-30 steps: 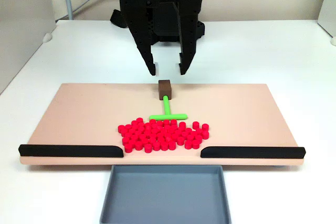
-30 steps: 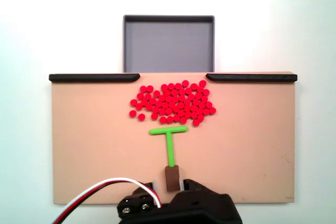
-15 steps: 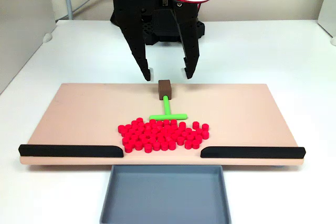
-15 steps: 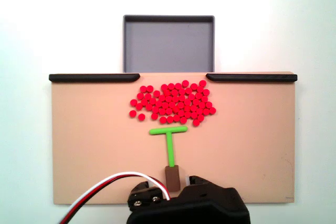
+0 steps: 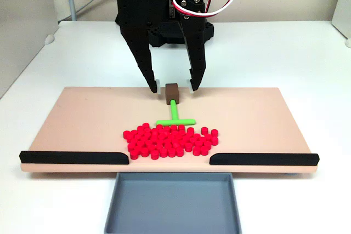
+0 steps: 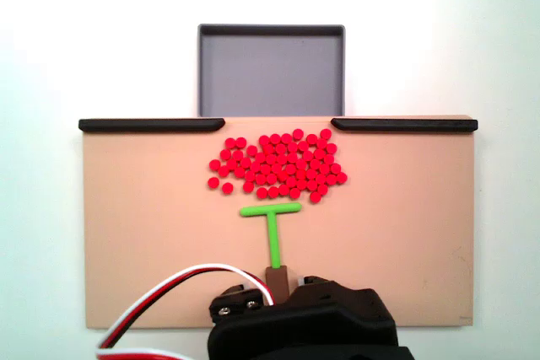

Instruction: Grasp a green tool by the dark brown handle.

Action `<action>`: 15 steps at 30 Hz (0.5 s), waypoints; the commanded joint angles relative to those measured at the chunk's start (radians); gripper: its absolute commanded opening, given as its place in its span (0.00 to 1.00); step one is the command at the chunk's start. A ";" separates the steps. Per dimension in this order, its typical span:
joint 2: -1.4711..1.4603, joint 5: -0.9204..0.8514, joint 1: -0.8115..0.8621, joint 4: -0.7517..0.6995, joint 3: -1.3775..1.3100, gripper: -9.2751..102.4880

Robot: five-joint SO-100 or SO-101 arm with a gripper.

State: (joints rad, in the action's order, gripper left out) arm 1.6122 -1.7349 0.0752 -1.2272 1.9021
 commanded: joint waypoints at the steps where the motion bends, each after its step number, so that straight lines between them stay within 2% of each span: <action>1: 0.002 -0.005 -0.006 0.009 -0.025 0.26; 15: -0.008 0.008 -0.034 0.009 -0.025 0.23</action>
State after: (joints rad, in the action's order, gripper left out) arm 1.6045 -1.7349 0.0506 -1.2210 1.9021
